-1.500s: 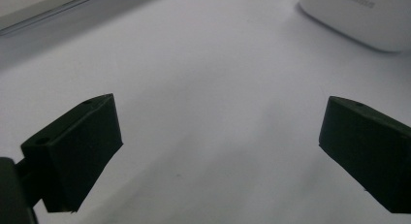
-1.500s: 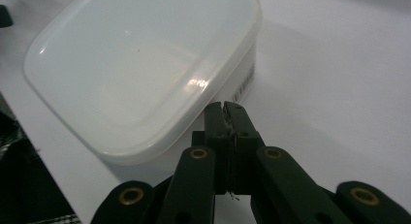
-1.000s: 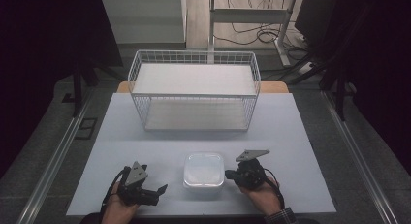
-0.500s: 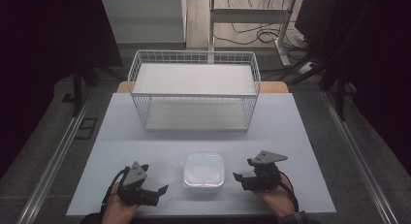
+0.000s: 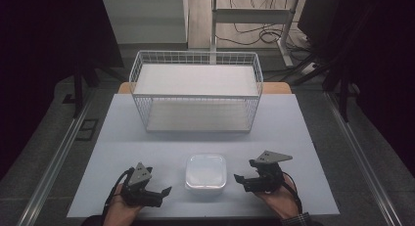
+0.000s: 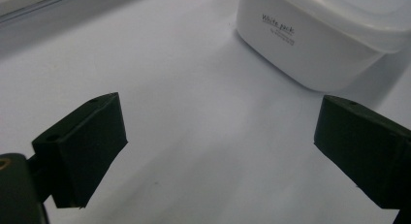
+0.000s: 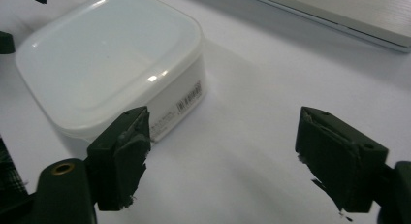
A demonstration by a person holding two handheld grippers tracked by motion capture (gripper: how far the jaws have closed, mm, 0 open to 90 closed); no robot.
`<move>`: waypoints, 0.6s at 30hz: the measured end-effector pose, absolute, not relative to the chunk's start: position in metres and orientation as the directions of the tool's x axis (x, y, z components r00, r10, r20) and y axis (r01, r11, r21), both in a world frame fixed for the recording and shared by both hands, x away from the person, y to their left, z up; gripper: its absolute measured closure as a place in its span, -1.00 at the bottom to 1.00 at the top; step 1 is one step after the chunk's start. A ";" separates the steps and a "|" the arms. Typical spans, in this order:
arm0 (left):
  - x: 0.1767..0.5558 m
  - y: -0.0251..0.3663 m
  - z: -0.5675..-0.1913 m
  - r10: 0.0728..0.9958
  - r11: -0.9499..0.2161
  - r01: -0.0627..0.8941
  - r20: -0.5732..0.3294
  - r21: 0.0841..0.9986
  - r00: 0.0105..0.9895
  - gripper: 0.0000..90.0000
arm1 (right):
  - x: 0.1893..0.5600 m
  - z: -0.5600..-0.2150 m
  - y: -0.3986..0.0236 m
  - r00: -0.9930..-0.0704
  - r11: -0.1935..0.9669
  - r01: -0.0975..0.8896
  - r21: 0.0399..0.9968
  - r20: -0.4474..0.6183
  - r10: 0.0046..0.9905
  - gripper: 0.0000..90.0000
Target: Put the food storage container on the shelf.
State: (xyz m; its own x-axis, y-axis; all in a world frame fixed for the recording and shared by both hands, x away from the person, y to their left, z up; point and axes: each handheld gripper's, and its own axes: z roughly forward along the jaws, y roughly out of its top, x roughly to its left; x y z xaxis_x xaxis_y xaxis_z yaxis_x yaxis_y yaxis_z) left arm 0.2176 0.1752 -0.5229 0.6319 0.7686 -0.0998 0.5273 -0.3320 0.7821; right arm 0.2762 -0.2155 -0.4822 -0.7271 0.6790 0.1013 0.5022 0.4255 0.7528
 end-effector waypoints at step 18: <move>0.236 0.144 -0.499 0.698 -0.323 0.487 -0.143 0.812 0.701 -0.64 | 0.275 -0.467 -0.185 -0.778 0.444 0.450 0.775 0.096 0.621 -0.48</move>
State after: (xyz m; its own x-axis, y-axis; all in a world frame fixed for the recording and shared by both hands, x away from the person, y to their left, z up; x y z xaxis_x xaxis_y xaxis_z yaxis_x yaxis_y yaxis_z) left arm 0.2358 0.1440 -0.4989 0.7014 0.6983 -0.1428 0.4866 -0.3227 0.8118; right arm 0.2755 -0.1845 -0.4671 -0.7776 0.6214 0.0958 0.4504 0.4442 0.7745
